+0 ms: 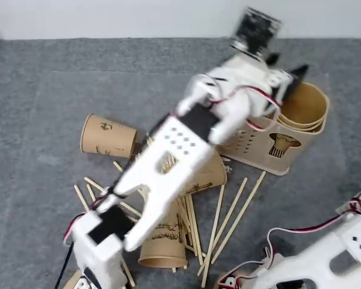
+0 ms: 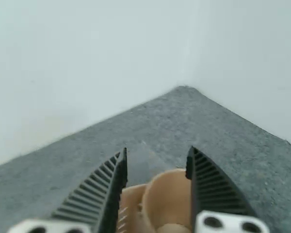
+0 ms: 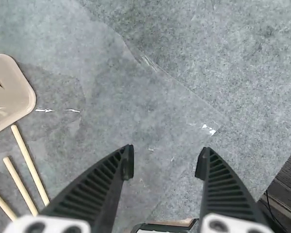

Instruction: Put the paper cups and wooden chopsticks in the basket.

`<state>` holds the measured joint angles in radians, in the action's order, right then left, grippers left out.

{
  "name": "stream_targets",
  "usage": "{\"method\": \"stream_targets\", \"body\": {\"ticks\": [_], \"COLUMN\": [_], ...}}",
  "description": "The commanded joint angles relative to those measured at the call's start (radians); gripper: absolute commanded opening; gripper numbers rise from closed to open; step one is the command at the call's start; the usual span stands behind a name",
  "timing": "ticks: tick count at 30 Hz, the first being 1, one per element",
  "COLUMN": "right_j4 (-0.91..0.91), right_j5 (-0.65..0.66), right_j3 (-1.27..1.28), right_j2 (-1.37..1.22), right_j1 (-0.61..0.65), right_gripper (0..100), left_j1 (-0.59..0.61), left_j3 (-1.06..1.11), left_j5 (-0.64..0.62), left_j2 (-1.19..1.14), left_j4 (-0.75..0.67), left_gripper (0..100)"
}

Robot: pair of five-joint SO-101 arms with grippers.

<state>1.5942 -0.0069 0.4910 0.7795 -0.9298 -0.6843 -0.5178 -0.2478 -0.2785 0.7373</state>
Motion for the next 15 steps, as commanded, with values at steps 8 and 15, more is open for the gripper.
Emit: {"method": "stream_targets", "body": {"ticks": [8, 15], "right_j4": [-0.010, -0.002], "right_j5": [-0.008, -0.008], "right_j3": [-0.140, -0.170], "right_j2": [0.018, 0.018], "right_j1": [0.004, 0.174], "right_gripper": [21.6, 21.6], "left_j1": [0.201, 0.397], "left_j3": [-0.045, -0.045], "left_j5": [-0.005, -0.005], "left_j2": [0.400, 0.509], "left_j4": [0.445, 0.690], "left_gripper": [20, 20]}}
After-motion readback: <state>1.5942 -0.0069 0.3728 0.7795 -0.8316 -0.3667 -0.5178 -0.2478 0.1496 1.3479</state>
